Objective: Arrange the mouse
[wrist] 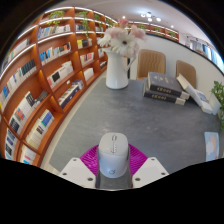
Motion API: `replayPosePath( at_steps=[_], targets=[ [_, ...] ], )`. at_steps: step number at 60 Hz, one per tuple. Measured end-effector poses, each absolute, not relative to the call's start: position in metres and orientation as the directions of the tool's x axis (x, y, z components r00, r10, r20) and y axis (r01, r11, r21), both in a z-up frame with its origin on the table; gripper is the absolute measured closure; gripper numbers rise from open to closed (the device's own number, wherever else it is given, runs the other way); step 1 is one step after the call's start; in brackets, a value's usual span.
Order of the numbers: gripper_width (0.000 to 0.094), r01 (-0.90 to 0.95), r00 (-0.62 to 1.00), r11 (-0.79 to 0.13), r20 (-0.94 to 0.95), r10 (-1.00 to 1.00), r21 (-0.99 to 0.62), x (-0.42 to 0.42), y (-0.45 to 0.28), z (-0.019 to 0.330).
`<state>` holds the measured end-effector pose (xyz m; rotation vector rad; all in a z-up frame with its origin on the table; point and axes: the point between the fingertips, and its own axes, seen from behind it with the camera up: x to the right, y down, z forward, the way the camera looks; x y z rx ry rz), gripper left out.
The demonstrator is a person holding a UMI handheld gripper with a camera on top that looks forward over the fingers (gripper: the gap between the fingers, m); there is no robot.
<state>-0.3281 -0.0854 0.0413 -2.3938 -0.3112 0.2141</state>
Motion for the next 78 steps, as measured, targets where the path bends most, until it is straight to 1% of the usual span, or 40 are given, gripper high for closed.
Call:
replayPosePath(
  at_steps=[3,10,15,19,22,27,29,33,38,42,43,46,51,53,57,68,70,78],
  targets=[
    [0.0566,0.166,0.958,-0.687,-0.049,0.282,-0.708,-0.305,-0.069,0.077],
    [0.0568,0.153,0.969,-0.569,0.009,0.248,-0.808,-0.225,-0.043,0.178],
    [0.0569,0.152,0.976,-0.489,0.052,0.212,-0.859,-0.154,-0.03,0.236],
    [0.0569,0.142,0.982,-0.449,0.068,0.178,-0.882,-0.095,-0.022,0.273],
    [0.057,0.135,0.986,-0.423,0.079,0.148,-0.896,-0.047,-0.018,0.293],
    [0.057,0.126,0.991,-0.392,0.095,0.099,-0.911,0.035,-0.016,0.313],
    [0.057,0.12,0.992,-0.387,0.098,0.078,-0.914,0.066,-0.015,0.315],
    [0.0571,0.108,0.994,-0.415,0.101,0.037,-0.903,0.124,-0.015,0.301],
    [0.0571,0.085,0.994,-0.482,0.11,-0.024,-0.872,0.188,-0.016,0.259],
    [0.0571,0.046,0.996,-0.54,0.078,-0.036,-0.84,0.215,-0.019,0.215],
    [0.0571,0.041,0.996,-0.55,0.075,-0.039,-0.834,0.219,-0.023,0.198],
    [0.0571,0.033,0.997,-0.593,0.068,-0.036,-0.804,0.235,-0.026,0.164],
    [0.0571,0.027,0.998,-0.672,0.053,-0.019,-0.74,0.24,-0.034,0.104],
    [0.0571,0.022,0.999,-0.69,0.045,-0.015,-0.723,0.24,-0.036,0.082],
    [0.0571,0.015,1.0,-0.718,0.026,-0.005,-0.696,0.24,-0.039,0.05],
    [0.0541,0.021,1.0,-0.775,0.009,0.019,-0.632,0.231,-0.048,-0.01],
    [0.0534,0.007,1.0,-0.755,-0.005,0.014,-0.656,0.23,-0.044,-0.006],
    [0.0479,-0.027,0.999,-0.748,-0.045,0.003,-0.663,0.227,-0.045,-0.008]
  ],
)
